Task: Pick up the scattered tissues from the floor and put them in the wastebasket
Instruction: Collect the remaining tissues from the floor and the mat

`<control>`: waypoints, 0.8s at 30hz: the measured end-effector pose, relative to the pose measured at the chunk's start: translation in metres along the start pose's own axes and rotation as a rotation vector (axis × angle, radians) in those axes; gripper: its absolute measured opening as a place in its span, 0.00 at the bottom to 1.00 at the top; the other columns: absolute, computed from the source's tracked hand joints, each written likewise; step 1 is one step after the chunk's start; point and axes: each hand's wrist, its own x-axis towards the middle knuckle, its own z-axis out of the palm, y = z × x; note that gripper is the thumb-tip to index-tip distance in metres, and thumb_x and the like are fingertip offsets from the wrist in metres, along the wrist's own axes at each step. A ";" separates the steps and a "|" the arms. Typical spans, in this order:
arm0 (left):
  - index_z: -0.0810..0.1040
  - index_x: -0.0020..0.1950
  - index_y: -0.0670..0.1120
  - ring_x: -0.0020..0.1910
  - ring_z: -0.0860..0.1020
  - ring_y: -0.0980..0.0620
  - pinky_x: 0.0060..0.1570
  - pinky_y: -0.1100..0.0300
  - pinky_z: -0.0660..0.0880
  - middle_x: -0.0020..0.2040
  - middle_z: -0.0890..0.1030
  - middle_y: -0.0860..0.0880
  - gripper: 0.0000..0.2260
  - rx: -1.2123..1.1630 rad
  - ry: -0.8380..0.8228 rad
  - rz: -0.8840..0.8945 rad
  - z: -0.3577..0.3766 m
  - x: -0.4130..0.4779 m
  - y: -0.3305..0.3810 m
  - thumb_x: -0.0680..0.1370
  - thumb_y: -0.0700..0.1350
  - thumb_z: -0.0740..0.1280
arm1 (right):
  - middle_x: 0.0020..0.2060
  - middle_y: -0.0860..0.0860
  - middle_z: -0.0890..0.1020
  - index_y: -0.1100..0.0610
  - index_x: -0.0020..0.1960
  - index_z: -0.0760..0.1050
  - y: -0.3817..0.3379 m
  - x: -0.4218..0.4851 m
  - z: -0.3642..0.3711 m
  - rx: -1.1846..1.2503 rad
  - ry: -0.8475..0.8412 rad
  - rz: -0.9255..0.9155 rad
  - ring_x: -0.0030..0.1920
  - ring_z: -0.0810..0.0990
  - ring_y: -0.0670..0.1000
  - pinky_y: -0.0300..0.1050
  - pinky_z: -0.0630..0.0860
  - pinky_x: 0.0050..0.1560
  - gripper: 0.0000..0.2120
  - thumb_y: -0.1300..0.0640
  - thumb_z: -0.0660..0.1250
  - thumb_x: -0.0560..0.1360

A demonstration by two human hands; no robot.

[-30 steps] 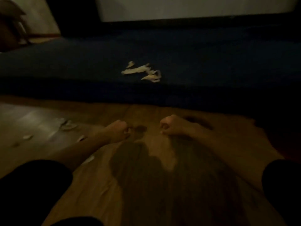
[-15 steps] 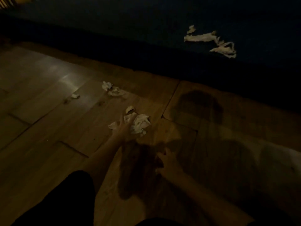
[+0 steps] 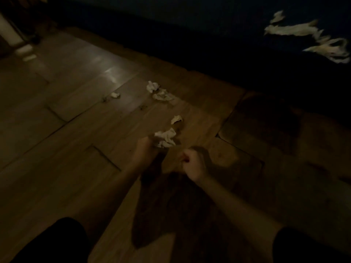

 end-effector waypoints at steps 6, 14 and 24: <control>0.81 0.55 0.44 0.53 0.80 0.39 0.48 0.55 0.75 0.56 0.82 0.39 0.14 0.274 0.075 -0.119 -0.066 -0.010 -0.053 0.70 0.36 0.69 | 0.53 0.59 0.79 0.63 0.52 0.79 -0.051 0.016 0.066 -0.085 -0.232 -0.261 0.54 0.78 0.55 0.42 0.73 0.50 0.10 0.68 0.63 0.73; 0.82 0.55 0.42 0.51 0.80 0.39 0.46 0.55 0.76 0.55 0.82 0.38 0.13 0.272 0.196 -0.194 -0.069 -0.025 -0.074 0.71 0.35 0.69 | 0.53 0.62 0.78 0.65 0.50 0.77 -0.045 -0.006 0.092 -0.159 -0.461 -0.532 0.54 0.75 0.60 0.55 0.73 0.56 0.10 0.67 0.59 0.74; 0.81 0.56 0.44 0.48 0.81 0.42 0.39 0.59 0.71 0.52 0.84 0.39 0.14 0.256 0.345 -0.311 -0.057 0.007 -0.071 0.71 0.35 0.68 | 0.57 0.60 0.77 0.63 0.49 0.79 -0.028 0.148 0.009 -0.419 -0.034 -0.232 0.57 0.75 0.59 0.46 0.70 0.58 0.10 0.61 0.60 0.76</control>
